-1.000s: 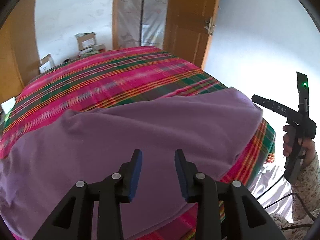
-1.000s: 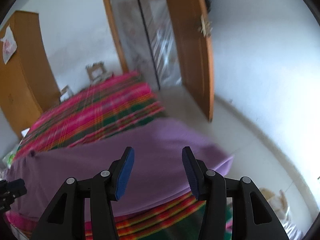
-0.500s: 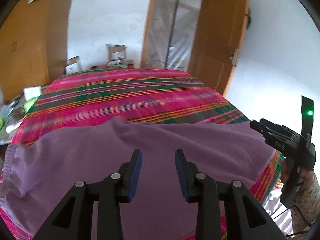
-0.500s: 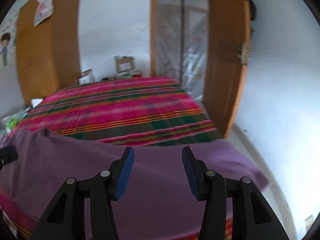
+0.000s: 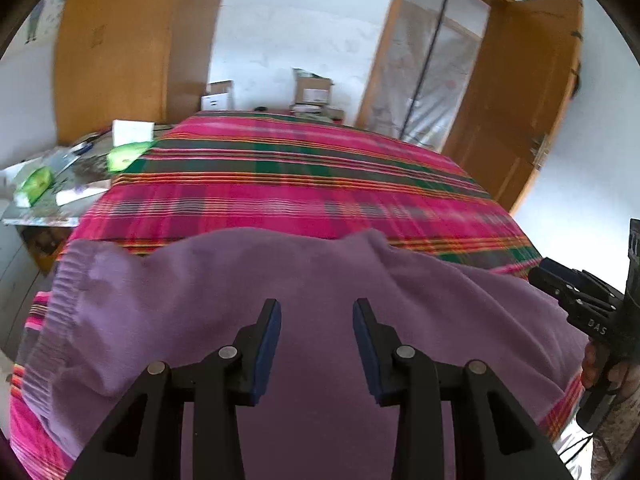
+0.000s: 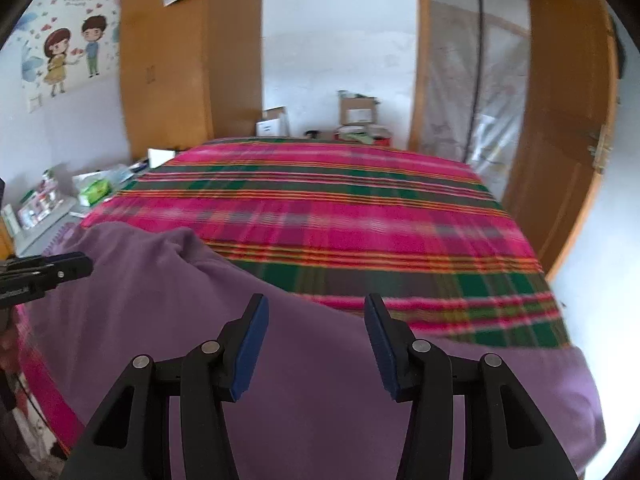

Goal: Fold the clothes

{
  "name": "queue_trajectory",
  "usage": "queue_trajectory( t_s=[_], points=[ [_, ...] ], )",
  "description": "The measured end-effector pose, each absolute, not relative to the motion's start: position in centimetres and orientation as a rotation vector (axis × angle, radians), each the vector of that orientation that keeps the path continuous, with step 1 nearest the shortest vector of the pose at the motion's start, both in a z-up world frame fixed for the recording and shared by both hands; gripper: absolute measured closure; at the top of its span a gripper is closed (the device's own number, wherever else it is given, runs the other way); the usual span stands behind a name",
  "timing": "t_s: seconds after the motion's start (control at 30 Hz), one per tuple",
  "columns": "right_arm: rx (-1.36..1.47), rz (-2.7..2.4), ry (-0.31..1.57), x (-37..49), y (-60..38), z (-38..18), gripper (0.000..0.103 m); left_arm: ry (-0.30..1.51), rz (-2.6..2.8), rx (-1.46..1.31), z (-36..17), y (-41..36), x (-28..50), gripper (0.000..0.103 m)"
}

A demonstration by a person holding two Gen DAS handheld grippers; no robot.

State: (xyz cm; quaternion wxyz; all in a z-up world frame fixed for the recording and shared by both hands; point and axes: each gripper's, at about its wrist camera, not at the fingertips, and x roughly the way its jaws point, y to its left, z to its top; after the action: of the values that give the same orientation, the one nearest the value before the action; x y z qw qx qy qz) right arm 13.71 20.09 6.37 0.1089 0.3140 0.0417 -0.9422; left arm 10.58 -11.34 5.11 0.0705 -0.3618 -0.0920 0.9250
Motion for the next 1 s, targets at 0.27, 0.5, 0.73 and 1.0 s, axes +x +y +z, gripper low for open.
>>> queue_trajectory(
  t_s=[0.27,0.5,0.73,1.0],
  points=[
    [0.965,-2.661,0.121,9.7,17.1,6.2,0.051,-0.321,2.826,-1.127,4.5,-14.2,9.6,0.065],
    [0.771,-2.757,0.153,9.1,15.4,7.9,0.051,-0.367,2.781,-1.132,4.2,-14.8,8.4,0.065],
    [0.888,-2.596,0.356,7.5,11.7,6.5,0.051,-0.378,2.733,-1.114,4.4,-14.9,7.1,0.065],
    [1.084,-2.372,0.356,5.0,9.9,4.5,0.054,-0.418,2.733,-1.13,4.0,-16.2,5.9,0.062]
  ],
)
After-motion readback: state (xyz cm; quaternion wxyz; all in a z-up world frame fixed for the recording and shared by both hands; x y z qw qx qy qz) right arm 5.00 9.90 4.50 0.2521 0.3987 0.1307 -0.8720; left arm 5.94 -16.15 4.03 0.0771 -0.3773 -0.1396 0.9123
